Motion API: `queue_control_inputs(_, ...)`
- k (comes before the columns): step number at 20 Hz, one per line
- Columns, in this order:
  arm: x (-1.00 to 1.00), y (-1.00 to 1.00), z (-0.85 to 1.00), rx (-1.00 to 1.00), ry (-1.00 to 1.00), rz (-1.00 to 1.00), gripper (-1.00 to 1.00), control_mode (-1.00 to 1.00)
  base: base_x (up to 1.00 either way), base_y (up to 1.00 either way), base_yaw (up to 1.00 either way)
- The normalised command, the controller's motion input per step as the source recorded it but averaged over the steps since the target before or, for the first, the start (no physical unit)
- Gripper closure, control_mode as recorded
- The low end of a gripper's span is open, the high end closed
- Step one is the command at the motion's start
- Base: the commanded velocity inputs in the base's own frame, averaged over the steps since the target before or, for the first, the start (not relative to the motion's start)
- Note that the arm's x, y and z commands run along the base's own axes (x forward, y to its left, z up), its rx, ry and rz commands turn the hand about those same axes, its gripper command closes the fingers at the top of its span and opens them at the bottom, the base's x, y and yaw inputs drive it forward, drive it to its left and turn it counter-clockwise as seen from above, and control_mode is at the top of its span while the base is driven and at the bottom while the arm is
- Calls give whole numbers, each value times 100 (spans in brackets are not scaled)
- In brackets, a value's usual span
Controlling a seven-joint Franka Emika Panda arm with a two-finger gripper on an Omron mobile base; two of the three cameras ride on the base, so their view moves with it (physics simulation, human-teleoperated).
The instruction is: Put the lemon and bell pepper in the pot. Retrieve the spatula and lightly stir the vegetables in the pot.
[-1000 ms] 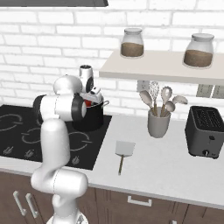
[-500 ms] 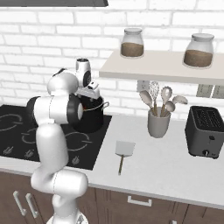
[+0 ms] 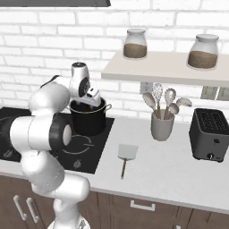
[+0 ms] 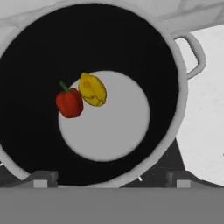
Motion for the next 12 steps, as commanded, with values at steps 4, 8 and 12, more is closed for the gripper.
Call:
queue_control_inputs(4, -100, -60, -1, 0, -6, 0, -100, -100, 0, 0, 0)
queue_control_inputs(8, -100, -72, -32, 0, 0, 3, -100, -100, 0, 0, 0)
queue_control_inputs(12, -100, -81, -39, 0, 0, 0, -100, -100, 0, 0, 0)
